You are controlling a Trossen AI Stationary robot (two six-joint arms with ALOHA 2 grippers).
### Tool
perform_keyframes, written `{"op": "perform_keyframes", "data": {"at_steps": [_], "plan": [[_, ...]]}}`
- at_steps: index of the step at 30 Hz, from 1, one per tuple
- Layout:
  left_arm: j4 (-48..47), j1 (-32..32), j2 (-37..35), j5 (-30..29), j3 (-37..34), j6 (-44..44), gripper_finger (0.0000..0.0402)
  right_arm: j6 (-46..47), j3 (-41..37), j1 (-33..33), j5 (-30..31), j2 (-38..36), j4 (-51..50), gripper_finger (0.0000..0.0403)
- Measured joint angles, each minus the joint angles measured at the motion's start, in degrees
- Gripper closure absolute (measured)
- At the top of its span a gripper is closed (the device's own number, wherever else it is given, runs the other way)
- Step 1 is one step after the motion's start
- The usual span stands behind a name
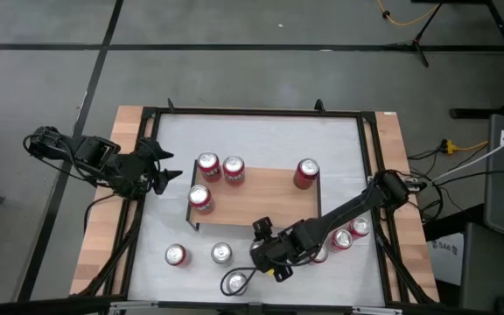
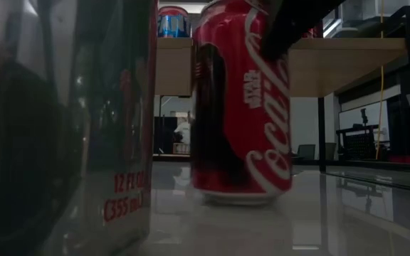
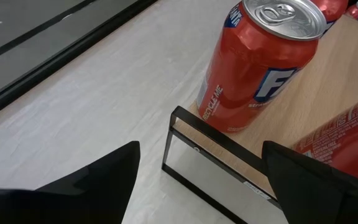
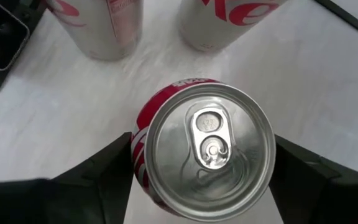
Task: Place canned beverage on shelf
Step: Put the red white soda can on the shelf
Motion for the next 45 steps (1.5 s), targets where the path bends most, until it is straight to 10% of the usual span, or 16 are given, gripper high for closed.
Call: {"op": "perform_keyframes", "data": {"at_steps": [23, 34, 45], "plan": [[-0.02, 0.01, 0.00, -0.01, -0.02, 0.00, 0.0074, 4.52, 18.12, 0.07, -5.94, -3.33, -14.37, 0.0116], [-0.02, 0.01, 0.01, -0.01, -0.02, 0.00, 0.0074, 9.95, 35.62, 0.00, -2.39, -3.40, -33.58, 0.0115], [-0.02, 0.00, 0.01, -0.01, -0.02, 0.01, 0.0074, 16.10, 36.16, -0.01, 3.75, -7.08, -45.33, 0.0117]]}}
